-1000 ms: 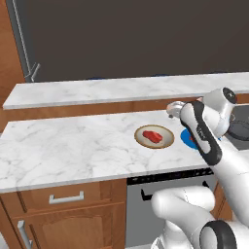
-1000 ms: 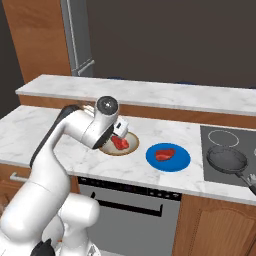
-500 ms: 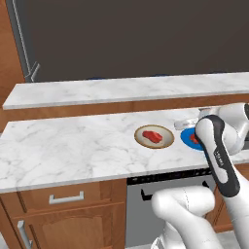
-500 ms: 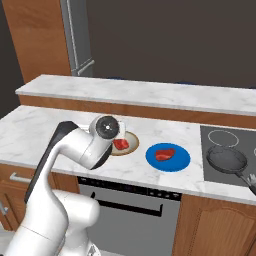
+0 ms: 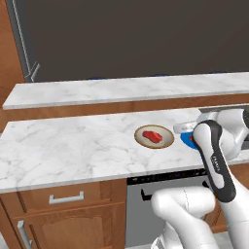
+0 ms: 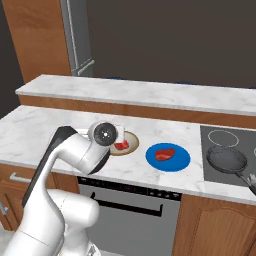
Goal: Place one of the steaks on the plate and the other in the bowl. Then place the bowl in the fridge.
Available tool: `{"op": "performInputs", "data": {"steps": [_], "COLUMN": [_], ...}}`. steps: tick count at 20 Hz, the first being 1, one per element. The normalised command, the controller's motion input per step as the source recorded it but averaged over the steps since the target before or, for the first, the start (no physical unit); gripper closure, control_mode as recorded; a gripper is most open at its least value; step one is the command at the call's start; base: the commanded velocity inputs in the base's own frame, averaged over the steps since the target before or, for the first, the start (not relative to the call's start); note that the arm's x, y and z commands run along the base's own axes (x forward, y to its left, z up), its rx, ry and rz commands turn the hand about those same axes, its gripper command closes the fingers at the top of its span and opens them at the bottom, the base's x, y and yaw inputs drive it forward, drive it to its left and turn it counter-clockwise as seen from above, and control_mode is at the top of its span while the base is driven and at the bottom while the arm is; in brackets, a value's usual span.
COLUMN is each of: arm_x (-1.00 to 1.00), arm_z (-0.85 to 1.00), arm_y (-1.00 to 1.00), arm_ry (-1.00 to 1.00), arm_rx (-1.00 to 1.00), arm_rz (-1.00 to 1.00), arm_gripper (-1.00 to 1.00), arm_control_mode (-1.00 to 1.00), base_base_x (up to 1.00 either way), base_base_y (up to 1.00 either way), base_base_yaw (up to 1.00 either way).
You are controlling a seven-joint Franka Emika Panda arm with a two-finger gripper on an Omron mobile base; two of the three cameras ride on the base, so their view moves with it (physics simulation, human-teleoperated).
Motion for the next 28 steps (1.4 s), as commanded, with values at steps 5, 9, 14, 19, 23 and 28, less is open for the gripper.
{"op": "performInputs", "data": {"steps": [5, 9, 14, 19, 23, 28], "arm_x": [0.00, 0.00, 0.00, 0.00, 0.00, 0.00], "arm_z": [0.00, 0.00, 0.00, 0.00, 0.00, 0.00], "arm_y": [0.00, 0.00, 0.00, 0.00, 0.00, 0.00], "arm_ry": [0.00, 0.00, 0.00, 0.00, 0.00, 0.00], "arm_rx": [0.00, 0.00, 0.00, 0.00, 0.00, 0.00], "arm_rz": [0.00, 0.00, 0.00, 0.00, 0.00, 0.00], "arm_gripper": [-1.00, -1.00, -1.00, -1.00, -1.00, -1.00], "arm_control_mode": [1.00, 1.00, 1.00, 1.00, 1.00, 1.00], "base_base_x": [-0.63, -1.00, -0.89, -0.45, -0.14, -0.10], "base_base_y": [-0.01, -0.13, -0.35, -0.60, -0.84, -1.00], "base_base_yaw": [0.00, 0.00, 0.00, 0.00, 0.00, 0.00]}}
